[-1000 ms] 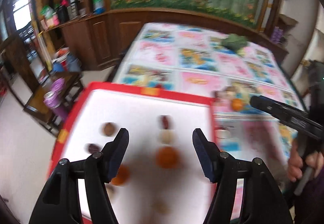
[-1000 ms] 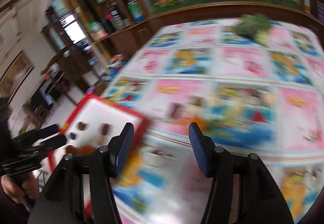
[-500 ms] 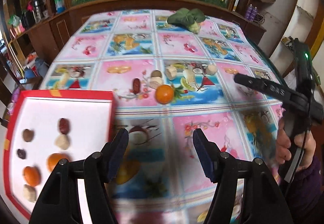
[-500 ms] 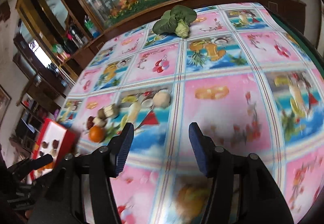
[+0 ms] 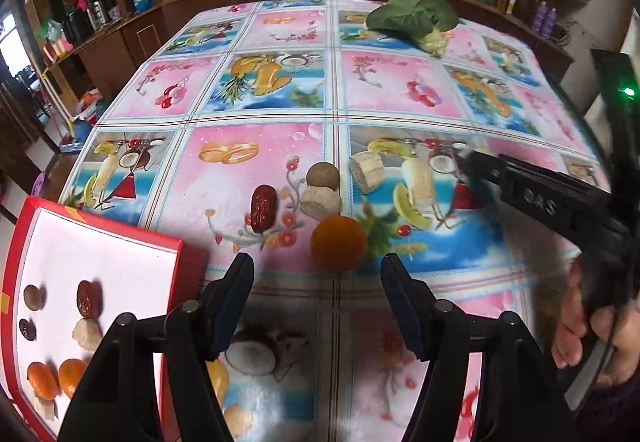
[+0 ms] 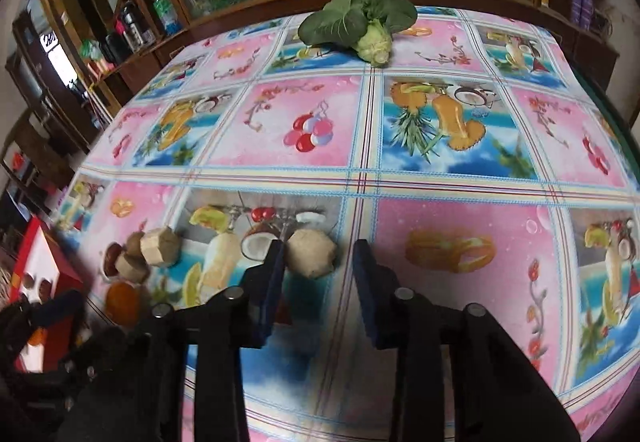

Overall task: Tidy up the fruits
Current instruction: 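Grasp an orange with the left tool while the right tool grasps a beige chunk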

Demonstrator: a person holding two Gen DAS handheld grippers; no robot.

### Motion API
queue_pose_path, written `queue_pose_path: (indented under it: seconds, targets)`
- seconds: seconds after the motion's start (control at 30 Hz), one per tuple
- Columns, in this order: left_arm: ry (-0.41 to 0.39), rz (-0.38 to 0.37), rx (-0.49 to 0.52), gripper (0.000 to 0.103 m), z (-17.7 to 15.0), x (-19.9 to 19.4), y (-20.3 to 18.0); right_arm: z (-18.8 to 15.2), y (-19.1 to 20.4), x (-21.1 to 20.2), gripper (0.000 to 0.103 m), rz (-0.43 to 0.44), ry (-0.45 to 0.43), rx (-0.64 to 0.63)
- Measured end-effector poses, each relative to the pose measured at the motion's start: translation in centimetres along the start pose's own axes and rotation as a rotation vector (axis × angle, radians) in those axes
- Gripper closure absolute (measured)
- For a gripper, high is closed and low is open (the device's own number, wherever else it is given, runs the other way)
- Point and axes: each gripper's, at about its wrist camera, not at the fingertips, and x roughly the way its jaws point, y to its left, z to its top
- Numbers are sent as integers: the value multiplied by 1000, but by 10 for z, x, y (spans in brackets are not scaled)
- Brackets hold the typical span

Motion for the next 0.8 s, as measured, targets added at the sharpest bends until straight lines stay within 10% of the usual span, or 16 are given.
queue_pose_path:
  seconds: [0.13,0.33,0.8]
  targets:
    - [-2,14,-10,39,2,6,-3,-2,-1,-2,75,-7,7,-22]
    - [11,-20,-52,70,3,17,-3,0,-21,-12,75,76,52,84]
    - [-132,-5,-60,73,-28,-45,-18,0,-9,-48,75,227,-32,118]
